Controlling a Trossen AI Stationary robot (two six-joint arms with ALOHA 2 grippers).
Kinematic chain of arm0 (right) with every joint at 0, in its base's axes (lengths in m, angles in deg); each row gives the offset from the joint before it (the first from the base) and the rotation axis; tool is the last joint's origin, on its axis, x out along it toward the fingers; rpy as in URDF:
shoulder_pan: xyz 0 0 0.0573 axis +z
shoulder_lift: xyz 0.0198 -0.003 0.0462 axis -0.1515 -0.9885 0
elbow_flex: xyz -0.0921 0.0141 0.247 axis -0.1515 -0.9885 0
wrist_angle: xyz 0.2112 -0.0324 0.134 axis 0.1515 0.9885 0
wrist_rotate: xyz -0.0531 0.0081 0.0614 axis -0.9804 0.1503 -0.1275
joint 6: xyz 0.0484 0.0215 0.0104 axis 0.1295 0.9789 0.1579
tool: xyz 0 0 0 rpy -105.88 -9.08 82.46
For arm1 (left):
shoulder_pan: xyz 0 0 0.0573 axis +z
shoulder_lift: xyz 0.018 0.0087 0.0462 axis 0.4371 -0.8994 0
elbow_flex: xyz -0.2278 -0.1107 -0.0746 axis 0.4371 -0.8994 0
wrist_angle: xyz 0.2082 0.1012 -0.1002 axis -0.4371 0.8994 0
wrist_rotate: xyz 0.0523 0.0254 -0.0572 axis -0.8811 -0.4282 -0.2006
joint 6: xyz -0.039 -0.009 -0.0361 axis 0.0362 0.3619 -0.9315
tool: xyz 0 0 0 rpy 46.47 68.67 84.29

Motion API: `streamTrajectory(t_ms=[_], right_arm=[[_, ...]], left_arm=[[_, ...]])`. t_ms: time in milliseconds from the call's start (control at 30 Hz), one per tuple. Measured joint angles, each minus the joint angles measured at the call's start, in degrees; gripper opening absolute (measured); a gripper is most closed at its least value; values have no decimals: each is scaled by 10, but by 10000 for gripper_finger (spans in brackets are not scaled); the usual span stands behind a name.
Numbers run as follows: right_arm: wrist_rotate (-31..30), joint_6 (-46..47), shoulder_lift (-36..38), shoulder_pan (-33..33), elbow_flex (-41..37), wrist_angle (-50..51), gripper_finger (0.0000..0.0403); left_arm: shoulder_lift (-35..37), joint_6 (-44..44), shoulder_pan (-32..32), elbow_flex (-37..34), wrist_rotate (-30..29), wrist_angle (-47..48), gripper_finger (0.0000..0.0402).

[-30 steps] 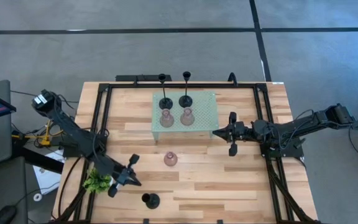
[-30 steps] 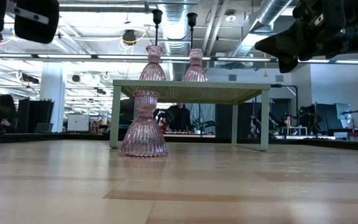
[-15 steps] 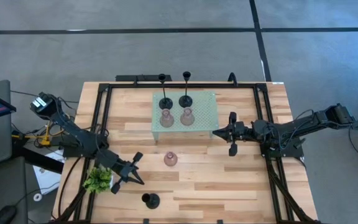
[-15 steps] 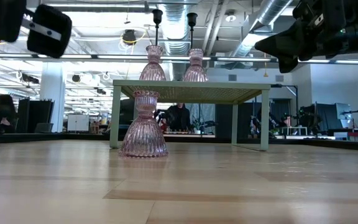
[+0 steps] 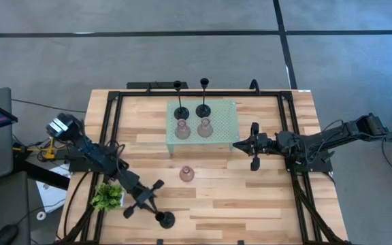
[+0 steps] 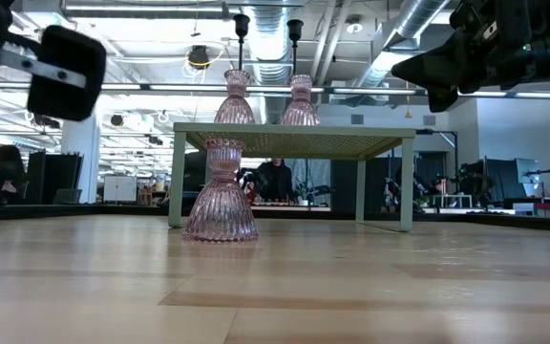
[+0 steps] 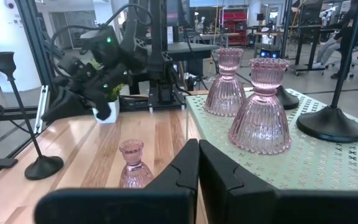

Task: Pick & Place candle stick holders
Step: Put the black candle holder on the shelf

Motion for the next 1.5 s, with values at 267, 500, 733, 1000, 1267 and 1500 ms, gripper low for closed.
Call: streamTrajectory(t_ms=[267, 500, 733, 1000, 1267, 1500], right_arm=[[0, 0, 0, 0, 0, 0, 1], [0, 0, 0, 0, 0, 1, 1], [0, 0, 0, 0, 0, 1, 1], [0, 0, 0, 0, 0, 1, 1], [0, 0, 0, 0, 0, 2, 1], [0, 0, 0, 0, 0, 3, 1]], left_arm=[[-9, 32, 6, 0, -60, -22, 8], [-9, 3, 7, 0, -75, -21, 23], [-9, 3, 7, 0, -55, -19, 79], [-70, -15, 7, 13, -64, -22, 138], [-147, -15, 7, 81, -25, -32, 154], [-159, -23, 7, 93, 14, -34, 140]])
